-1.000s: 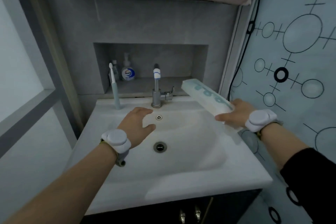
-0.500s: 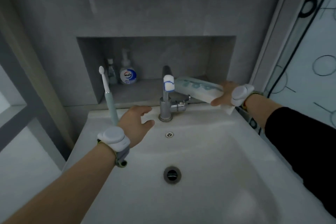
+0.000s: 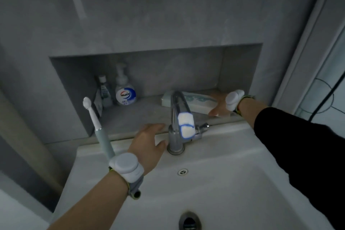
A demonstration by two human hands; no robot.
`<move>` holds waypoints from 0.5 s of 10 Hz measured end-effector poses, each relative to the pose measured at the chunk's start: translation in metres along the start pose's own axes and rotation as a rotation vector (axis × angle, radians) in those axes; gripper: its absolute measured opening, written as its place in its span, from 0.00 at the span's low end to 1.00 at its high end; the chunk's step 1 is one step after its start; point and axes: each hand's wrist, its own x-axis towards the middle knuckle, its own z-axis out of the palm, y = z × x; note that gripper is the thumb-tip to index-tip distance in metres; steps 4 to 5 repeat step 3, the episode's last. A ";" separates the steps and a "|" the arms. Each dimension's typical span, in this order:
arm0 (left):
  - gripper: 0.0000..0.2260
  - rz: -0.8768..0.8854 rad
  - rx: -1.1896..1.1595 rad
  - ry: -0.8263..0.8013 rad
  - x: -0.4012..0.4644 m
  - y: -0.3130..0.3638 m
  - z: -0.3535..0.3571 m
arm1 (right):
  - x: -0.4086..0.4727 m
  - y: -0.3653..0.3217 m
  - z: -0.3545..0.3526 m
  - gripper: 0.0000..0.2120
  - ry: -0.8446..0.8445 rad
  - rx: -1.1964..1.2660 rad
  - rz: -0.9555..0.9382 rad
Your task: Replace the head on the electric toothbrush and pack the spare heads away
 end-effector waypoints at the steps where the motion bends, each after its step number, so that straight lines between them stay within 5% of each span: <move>1: 0.20 -0.010 -0.032 0.001 0.006 0.004 -0.007 | 0.006 -0.004 0.002 0.45 0.008 -0.034 -0.009; 5: 0.20 -0.030 -0.034 -0.033 0.007 0.017 -0.027 | 0.017 -0.002 0.014 0.41 0.056 -0.107 -0.080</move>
